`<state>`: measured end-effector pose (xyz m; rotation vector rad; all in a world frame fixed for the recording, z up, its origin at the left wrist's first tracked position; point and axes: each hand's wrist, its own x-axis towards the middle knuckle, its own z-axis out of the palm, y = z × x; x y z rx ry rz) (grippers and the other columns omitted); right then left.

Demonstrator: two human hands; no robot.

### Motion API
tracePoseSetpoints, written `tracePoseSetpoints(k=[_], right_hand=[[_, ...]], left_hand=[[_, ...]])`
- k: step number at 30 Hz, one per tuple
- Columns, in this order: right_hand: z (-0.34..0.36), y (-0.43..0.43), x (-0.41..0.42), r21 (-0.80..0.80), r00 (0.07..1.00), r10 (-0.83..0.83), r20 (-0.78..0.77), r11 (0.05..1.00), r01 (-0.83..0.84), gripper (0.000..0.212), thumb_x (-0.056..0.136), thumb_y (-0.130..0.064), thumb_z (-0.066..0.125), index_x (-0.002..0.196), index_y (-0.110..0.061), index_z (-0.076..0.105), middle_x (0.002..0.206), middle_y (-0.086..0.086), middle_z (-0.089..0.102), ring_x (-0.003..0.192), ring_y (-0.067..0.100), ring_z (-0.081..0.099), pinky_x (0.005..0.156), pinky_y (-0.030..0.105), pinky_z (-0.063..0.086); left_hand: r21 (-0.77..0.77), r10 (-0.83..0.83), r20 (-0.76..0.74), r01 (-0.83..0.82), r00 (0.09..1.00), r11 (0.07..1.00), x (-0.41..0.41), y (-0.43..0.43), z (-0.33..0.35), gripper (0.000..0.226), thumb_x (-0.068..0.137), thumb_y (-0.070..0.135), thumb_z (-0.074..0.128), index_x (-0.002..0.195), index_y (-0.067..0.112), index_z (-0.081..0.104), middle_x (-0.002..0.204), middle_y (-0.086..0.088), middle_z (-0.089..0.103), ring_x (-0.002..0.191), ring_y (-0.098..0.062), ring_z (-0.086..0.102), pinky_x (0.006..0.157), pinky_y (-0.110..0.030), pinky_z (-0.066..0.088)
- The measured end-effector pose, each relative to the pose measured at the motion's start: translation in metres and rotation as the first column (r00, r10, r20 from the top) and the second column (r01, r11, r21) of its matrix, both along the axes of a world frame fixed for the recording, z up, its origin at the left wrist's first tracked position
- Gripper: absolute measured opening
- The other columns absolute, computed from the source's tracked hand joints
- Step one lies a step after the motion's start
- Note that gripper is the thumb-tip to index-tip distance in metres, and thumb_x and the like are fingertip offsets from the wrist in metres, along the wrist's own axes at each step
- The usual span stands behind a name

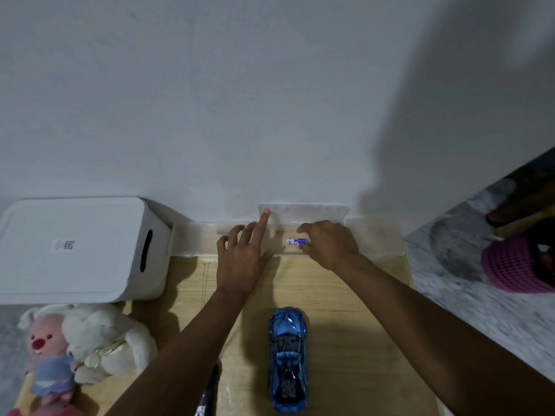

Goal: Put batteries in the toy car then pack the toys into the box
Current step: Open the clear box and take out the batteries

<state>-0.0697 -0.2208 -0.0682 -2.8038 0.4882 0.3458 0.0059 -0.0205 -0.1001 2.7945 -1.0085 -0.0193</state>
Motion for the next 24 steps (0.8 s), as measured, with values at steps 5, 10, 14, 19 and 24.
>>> tracePoseSetpoints(k=[5,10,14,19,24], right_hand=[[-0.01,0.01,0.015,-0.012,1.0,0.007,-0.002,1.0,-0.007,0.018,0.091,-0.031,0.066,0.105,-0.023,0.073,0.11,0.003,0.067,0.101,0.033,0.067,0.082,0.037,0.051],[-0.008,0.01,0.012,0.017,0.998,-0.024,0.058,1.0,0.023,0.02,0.095,-0.037,0.06,0.1,-0.019,0.068,0.106,0.002,0.065,0.095,0.033,0.066,0.077,0.037,0.049],[0.007,0.006,-0.016,0.235,0.969,-0.2,0.146,0.958,0.162,0.013,0.089,-0.032,0.063,0.098,-0.026,0.056,0.091,-0.006,0.07,0.082,0.022,0.064,0.065,0.031,0.047],[0.012,0.0,-0.045,0.488,0.914,-0.369,0.169,0.837,0.248,0.019,0.091,-0.018,0.055,0.107,-0.027,0.051,0.087,-0.004,0.065,0.075,0.019,0.062,0.069,0.034,0.05],[0.018,-0.004,-0.052,0.404,0.875,-0.452,0.174,0.843,0.355,0.02,0.085,-0.027,0.05,0.068,-0.019,0.048,0.061,-0.002,0.053,0.062,0.024,0.053,0.059,0.035,0.043]], left_hand=[[0.0,0.006,-0.019,-0.006,1.0,1.0,-0.001,0.0,0.001,0.093,0.094,0.057,0.063,0.161,0.032,0.005,0.144,-0.002,0.058,0.132,-0.03,0.052,0.096,-0.051,0.047],[0.002,0.011,-0.019,-0.011,1.0,1.0,-0.002,-0.002,0.002,0.093,0.093,0.056,0.066,0.162,0.029,0.01,0.142,-0.001,0.06,0.129,-0.03,0.055,0.093,-0.05,0.049],[0.018,0.011,-0.018,-0.01,1.0,1.0,-0.003,-0.001,0.003,0.09,0.096,0.057,0.06,0.163,0.03,0.006,0.146,0.0,0.056,0.133,-0.029,0.051,0.096,-0.05,0.047],[0.004,0.019,-0.019,-0.019,1.0,1.0,-0.005,-0.001,0.007,0.089,0.096,0.057,0.06,0.162,0.03,0.005,0.142,-0.006,0.06,0.132,-0.033,0.052,0.096,-0.052,0.047],[-0.01,0.012,-0.039,-0.013,0.999,1.0,-0.004,-0.001,0.008,0.089,0.097,0.056,0.058,0.162,0.03,0.002,0.143,-0.009,0.059,0.133,-0.034,0.051,0.099,-0.053,0.046]])
